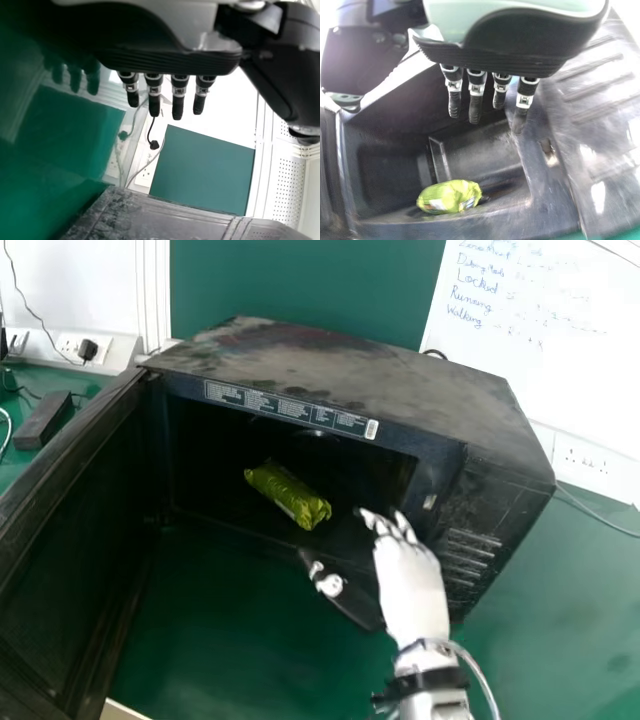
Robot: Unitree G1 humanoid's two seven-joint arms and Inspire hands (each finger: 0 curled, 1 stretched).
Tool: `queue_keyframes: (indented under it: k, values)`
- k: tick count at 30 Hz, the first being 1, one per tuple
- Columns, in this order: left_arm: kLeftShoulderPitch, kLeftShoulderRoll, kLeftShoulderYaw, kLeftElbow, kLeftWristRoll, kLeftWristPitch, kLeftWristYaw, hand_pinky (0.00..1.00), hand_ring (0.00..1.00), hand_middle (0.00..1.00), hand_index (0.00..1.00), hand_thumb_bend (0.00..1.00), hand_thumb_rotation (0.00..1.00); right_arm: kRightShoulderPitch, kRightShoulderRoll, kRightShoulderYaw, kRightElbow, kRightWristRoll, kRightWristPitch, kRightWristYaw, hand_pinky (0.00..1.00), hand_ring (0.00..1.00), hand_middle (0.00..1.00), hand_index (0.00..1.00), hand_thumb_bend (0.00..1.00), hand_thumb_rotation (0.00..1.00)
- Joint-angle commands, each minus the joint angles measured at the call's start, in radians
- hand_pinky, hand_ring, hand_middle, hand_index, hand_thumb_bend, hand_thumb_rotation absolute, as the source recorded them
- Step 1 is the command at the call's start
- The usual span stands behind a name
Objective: Put biscuit inside oven
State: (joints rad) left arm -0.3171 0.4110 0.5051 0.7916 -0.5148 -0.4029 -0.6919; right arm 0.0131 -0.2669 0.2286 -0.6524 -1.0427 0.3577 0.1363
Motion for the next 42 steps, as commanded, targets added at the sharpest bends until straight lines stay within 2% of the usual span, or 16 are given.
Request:
queue_keyframes:
  k: [1,4,8,10,14,20,22,25,28,32,37,42]
  values:
    - [0.01,0.005,-0.001,0.026,0.013,-0.002,-0.003,0.98,0.96,0.98,1.0,0.29,1.0,0.041,0.006,-0.029,-0.047,0.035,-0.025,0.008,0.8,0.91,0.94,0.92,0.88,0.58]
    - [0.003,0.011,-0.002,0.041,0.022,-0.029,-0.015,0.97,0.96,0.97,1.0,0.28,1.0,0.087,0.021,-0.066,-0.094,0.082,-0.023,0.028,0.77,0.89,0.93,0.92,0.89,0.6]
    - [0.002,0.014,-0.005,0.027,0.032,-0.079,-0.046,0.95,0.94,0.96,1.0,0.3,0.94,0.138,0.056,-0.123,-0.144,0.172,-0.015,0.049,0.73,0.86,0.92,0.93,0.89,0.62]
    - [0.0,0.018,-0.008,0.022,0.036,-0.107,-0.065,0.94,0.93,0.95,0.98,0.3,0.94,0.159,0.076,-0.161,-0.181,0.226,0.017,0.08,0.73,0.85,0.91,0.93,0.88,0.61]
    - [0.002,0.016,-0.013,-0.005,0.042,-0.147,-0.08,0.91,0.91,0.93,0.96,0.34,0.85,0.204,0.081,-0.257,-0.241,0.339,0.032,0.121,0.74,0.84,0.88,0.92,0.85,0.61]
    - [0.005,-0.011,-0.014,-0.042,0.018,-0.224,-0.146,0.88,0.89,0.91,0.94,0.28,0.69,0.213,0.081,-0.41,-0.326,0.508,0.168,0.22,0.78,0.86,0.89,0.91,0.84,0.59]
    - [0.011,-0.018,-0.021,-0.064,0.029,-0.253,-0.147,0.86,0.87,0.89,0.93,0.29,0.67,0.202,0.061,-0.469,-0.349,0.565,0.224,0.262,0.8,0.87,0.91,0.92,0.84,0.57]
    - [0.021,-0.025,-0.035,-0.092,0.043,-0.301,-0.153,0.83,0.86,0.88,0.91,0.29,0.67,0.194,0.01,-0.54,-0.361,0.601,0.271,0.296,0.78,0.87,0.91,0.92,0.83,0.59]
    - [0.035,-0.035,-0.053,-0.123,0.055,-0.338,-0.151,0.82,0.85,0.87,0.89,0.33,0.68,0.183,-0.029,-0.579,-0.369,0.602,0.338,0.307,0.75,0.85,0.89,0.91,0.84,0.6]
    - [0.062,-0.05,-0.079,-0.181,0.072,-0.359,-0.124,0.79,0.83,0.85,0.87,0.37,0.67,0.173,-0.067,-0.617,-0.356,0.608,0.385,0.302,0.73,0.82,0.86,0.88,0.82,0.59]
    - [0.083,-0.053,-0.107,-0.237,0.062,-0.352,-0.126,0.78,0.82,0.85,0.87,0.4,0.69,0.162,-0.095,-0.665,-0.331,0.637,0.413,0.297,0.72,0.82,0.86,0.88,0.83,0.57]
    - [0.098,-0.053,-0.136,-0.271,0.057,-0.338,-0.136,0.77,0.82,0.84,0.86,0.44,0.69,0.169,-0.112,-0.68,-0.296,0.643,0.402,0.274,0.73,0.83,0.88,0.9,0.81,0.56]
